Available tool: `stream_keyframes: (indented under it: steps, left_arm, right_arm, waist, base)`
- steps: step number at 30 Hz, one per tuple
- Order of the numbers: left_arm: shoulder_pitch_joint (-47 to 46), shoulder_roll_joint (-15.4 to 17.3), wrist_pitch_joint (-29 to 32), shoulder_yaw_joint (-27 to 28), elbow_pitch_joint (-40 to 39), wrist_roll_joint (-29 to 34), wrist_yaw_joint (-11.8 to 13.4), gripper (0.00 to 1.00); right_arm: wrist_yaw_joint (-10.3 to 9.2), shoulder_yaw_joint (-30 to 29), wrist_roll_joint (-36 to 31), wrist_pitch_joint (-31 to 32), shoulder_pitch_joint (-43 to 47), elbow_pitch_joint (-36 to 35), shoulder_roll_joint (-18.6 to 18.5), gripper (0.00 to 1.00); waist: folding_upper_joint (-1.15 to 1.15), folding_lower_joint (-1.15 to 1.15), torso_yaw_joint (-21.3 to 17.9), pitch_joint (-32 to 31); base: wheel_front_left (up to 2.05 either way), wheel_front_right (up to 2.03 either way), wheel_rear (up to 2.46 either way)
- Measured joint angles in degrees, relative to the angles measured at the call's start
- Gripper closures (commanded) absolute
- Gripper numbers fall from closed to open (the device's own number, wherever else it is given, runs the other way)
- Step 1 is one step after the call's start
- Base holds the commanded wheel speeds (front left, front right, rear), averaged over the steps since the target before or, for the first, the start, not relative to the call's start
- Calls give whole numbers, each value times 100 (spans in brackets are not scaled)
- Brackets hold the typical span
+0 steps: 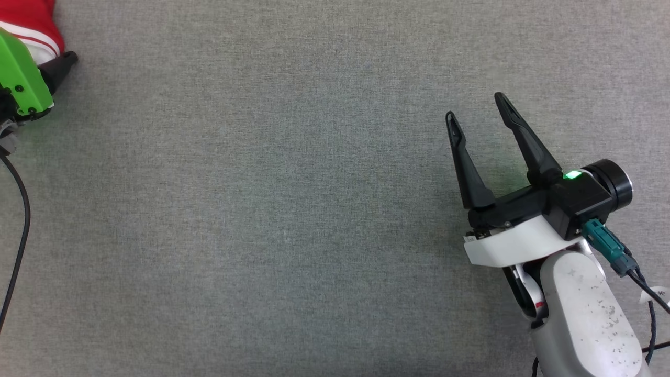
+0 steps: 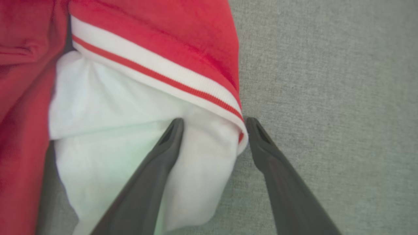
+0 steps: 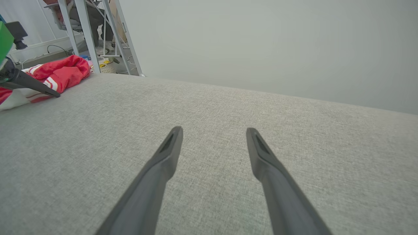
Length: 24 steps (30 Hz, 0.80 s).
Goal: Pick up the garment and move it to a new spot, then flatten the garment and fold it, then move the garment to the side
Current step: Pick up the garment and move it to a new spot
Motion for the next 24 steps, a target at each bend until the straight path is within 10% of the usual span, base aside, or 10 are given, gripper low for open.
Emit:
stream_keyframes:
  steps: [2,3,24]
  left_arm:
    - [6,-15,9,-25,38,-47,-1,92]
    - [11,-33,9,-29,43,-68,-1,100]
    - [522,47,-1547,-449,-1917,-328,-1,100]
  right_arm:
    - [0,-64,-2,0,24,-19,0,0]
    - [0,-87,-7,-1,37,-21,0,0]
    - [0,-331,-10,0,478,322,0,0]
  waist:
    - [0,-1,10,-41]
    - [0,-1,29,-56]
    - [0,-1,430,-1310]
  base:
    - [0,0,0]
    - [0,0,0]
    - [0,0,0]
